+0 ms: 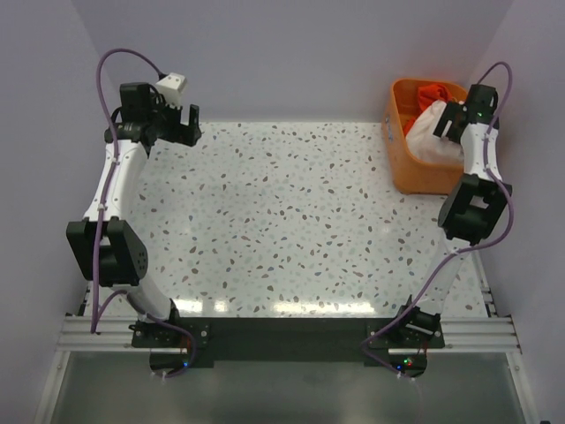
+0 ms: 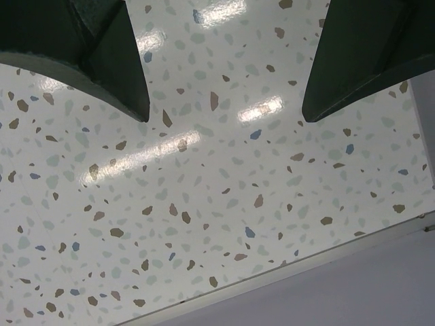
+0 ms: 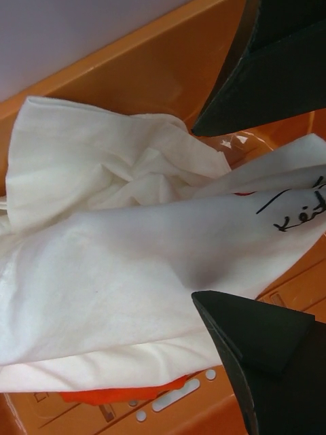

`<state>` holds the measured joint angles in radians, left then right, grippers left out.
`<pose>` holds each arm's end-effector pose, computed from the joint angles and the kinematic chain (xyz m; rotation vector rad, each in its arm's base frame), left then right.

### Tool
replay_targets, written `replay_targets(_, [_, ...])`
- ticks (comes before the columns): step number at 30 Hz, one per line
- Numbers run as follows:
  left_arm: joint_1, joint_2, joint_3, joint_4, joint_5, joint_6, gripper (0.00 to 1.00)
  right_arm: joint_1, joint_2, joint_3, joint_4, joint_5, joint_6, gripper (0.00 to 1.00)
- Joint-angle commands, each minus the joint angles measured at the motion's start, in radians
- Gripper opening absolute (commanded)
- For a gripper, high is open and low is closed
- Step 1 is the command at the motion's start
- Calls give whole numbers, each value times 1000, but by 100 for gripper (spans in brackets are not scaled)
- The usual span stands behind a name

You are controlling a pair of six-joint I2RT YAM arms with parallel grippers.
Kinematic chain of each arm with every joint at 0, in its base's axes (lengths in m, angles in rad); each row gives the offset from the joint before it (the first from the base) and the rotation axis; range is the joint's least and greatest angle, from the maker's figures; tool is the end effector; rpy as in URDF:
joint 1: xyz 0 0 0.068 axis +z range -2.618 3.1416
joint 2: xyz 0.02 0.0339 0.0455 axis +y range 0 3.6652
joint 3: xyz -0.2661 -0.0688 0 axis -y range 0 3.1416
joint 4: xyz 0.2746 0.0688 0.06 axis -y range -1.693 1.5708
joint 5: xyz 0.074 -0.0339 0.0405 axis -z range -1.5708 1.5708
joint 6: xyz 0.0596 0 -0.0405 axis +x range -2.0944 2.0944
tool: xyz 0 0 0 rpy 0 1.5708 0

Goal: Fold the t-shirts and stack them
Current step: Grab the tshirt from the pile

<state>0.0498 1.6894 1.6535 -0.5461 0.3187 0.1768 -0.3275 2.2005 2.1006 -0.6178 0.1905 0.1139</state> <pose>0.4375 0.0031 0.3560 0.3177 2.1032 -0.2092 0.5226 -0.1895 0.2737 0.5989 2.2150 -0.3288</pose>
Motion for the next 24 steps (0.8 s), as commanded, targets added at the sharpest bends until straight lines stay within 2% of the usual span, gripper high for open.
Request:
replay_targets(1, [-2, 10, 57, -14, -1, 4, 100, 2, 39, -2, 24, -23, 33, 98])
replay_targets(4, [-4, 3, 55, -17, 0, -3, 100, 1, 47, -2, 18, -20, 30, 97])
replay_targets(5, [-4, 1, 54, -15, 0, -5, 100, 1, 44, -4, 16, -26, 30, 95])
replay_targets(6, [-4, 0, 54, -14, 2, -8, 100, -1, 38, -8, 15, -37, 30, 88])
replay_targets(7, [-2, -3, 52, -11, 5, -10, 100, -5, 28, -20, 12, -51, 32, 65])
replay_targets(9, [-4, -5, 52, -8, 14, -23, 100, -10, -10, -39, 3, -112, 32, 40])
replay_targets(10, [-2, -5, 54, -5, 19, -29, 100, -18, -27, -60, -2, -135, 38, 17])
replay_targets(13, [-2, -7, 55, 2, 39, -54, 100, -39, -125, -123, -20, -212, 96, 0])
replay_targets(16, [-2, -16, 55, 5, 54, -76, 100, -67, -267, -209, -10, -338, 153, 0])
replay_targets(21, [-2, -31, 43, 14, 53, -112, 100, -73, -546, -370, 114, -390, 161, 0])
replay_targets(24, [-4, -37, 40, 18, 54, -135, 100, -73, -625, -393, 213, -433, 165, 0])
